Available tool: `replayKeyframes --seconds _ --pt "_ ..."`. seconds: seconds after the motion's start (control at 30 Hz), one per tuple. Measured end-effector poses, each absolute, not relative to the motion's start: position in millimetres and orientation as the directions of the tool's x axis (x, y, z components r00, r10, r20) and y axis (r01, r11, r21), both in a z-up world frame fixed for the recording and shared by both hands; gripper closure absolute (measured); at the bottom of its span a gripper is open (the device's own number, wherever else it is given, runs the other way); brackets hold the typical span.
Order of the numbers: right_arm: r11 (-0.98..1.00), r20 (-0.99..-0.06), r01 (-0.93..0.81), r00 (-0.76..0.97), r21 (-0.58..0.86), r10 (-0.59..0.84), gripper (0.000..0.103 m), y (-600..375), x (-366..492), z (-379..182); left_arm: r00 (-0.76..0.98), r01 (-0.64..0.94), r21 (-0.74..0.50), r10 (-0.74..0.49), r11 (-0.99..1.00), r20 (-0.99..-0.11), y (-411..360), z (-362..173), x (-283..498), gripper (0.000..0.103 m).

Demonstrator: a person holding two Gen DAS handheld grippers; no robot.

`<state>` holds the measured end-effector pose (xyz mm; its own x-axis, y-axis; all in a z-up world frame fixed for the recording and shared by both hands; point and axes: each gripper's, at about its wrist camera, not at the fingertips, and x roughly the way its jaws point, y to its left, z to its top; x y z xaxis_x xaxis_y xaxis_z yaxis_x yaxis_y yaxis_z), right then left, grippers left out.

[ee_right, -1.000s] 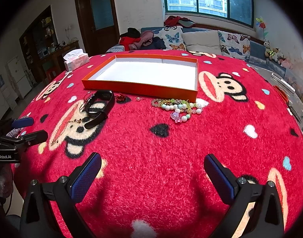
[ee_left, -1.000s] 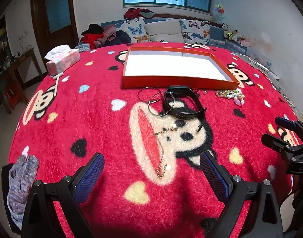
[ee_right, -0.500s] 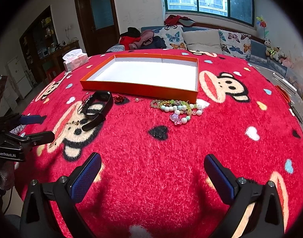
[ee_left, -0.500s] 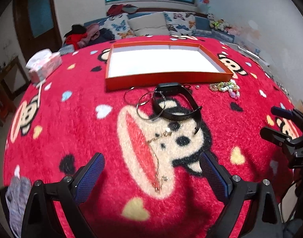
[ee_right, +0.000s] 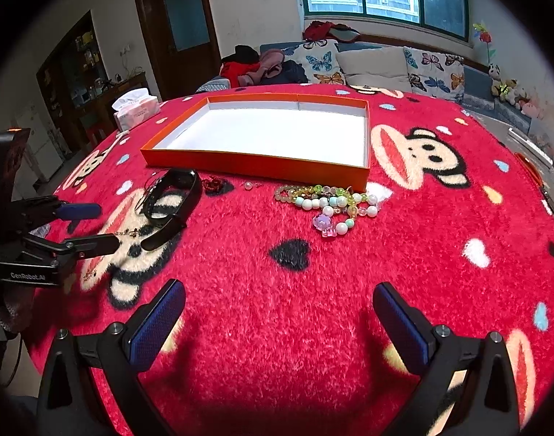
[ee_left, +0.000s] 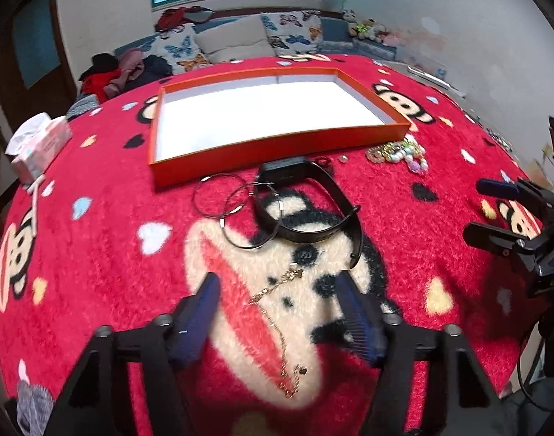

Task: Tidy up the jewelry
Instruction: 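Lower the left tool onto the gold chain necklace and close on it, then grasp the beaded pastel bracelet with the right tool while the left tool lifts the gold chain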

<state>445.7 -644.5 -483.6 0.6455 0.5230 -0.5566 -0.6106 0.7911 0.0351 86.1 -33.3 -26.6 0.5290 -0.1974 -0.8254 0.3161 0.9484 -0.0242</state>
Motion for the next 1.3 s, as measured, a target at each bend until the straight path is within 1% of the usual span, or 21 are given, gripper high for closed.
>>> replayKeyframes --seconds 0.03,0.1,0.17,0.23,0.43,0.67,0.8,0.97,1.07,1.3 --pt "0.791 -0.558 -0.611 0.644 0.037 0.524 0.0 -644.4 446.9 -483.8 0.522 0.327 -0.025 -0.202 0.945 -0.829 -35.3 -28.7 88.4 0.047" --pt "0.79 -0.56 -0.612 0.642 0.038 0.524 0.0 -643.7 448.9 -483.9 0.515 0.342 -0.03 -0.214 0.939 -0.83 -37.2 -31.4 90.5 0.052" --pt "0.79 -0.563 -0.613 0.64 0.038 0.523 0.0 -642.5 450.6 -484.0 0.504 0.358 -0.041 -0.23 0.933 -0.832 -38.7 -34.0 93.2 0.066" --pt "0.788 -0.563 -0.614 0.638 0.039 0.525 0.0 -642.3 452.1 -484.3 0.496 0.369 -0.059 -0.251 0.927 -0.831 -38.9 -35.4 95.2 0.072" --pt "0.785 -0.57 -0.618 0.631 0.041 0.526 0.0 -641.2 455.7 -485.5 0.495 0.391 -0.066 -0.271 0.918 -0.826 -38.7 -35.5 96.2 0.074" --pt "0.78 -0.575 -0.624 0.624 0.041 0.529 0.0 -637.9 459.1 -486.6 0.492 0.434 -0.039 -0.273 0.9 -0.827 -45.0 -37.4 97.4 0.082" --pt "0.778 -0.577 -0.627 0.621 0.04 0.53 0.0 -636.1 460.8 -486.9 0.491 0.443 -0.035 -0.275 0.896 -0.827 -46.5 -39.4 99.4 0.084" --pt "0.776 -0.579 -0.629 0.617 0.045 0.534 0.0 -636.1 463.0 -487.9 0.5 0.443 -0.02 -0.266 0.896 -0.824 -45.2 -40.0 98.8 0.092" --pt "0.777 -0.581 -0.628 0.613 0.054 0.536 0.0 -637.3 465.6 -489.1 0.507 0.436 -0.015 -0.259 0.9 -0.822 -45.9 -39.7 98.0 0.093" --pt "0.789 -0.583 -0.611 0.619 0.063 0.526 0.0 -648.2 474.1 -486.1 0.514 0.405 -0.054 -0.276 0.913 -0.812 -40.7 -33.6 96.3 0.093"
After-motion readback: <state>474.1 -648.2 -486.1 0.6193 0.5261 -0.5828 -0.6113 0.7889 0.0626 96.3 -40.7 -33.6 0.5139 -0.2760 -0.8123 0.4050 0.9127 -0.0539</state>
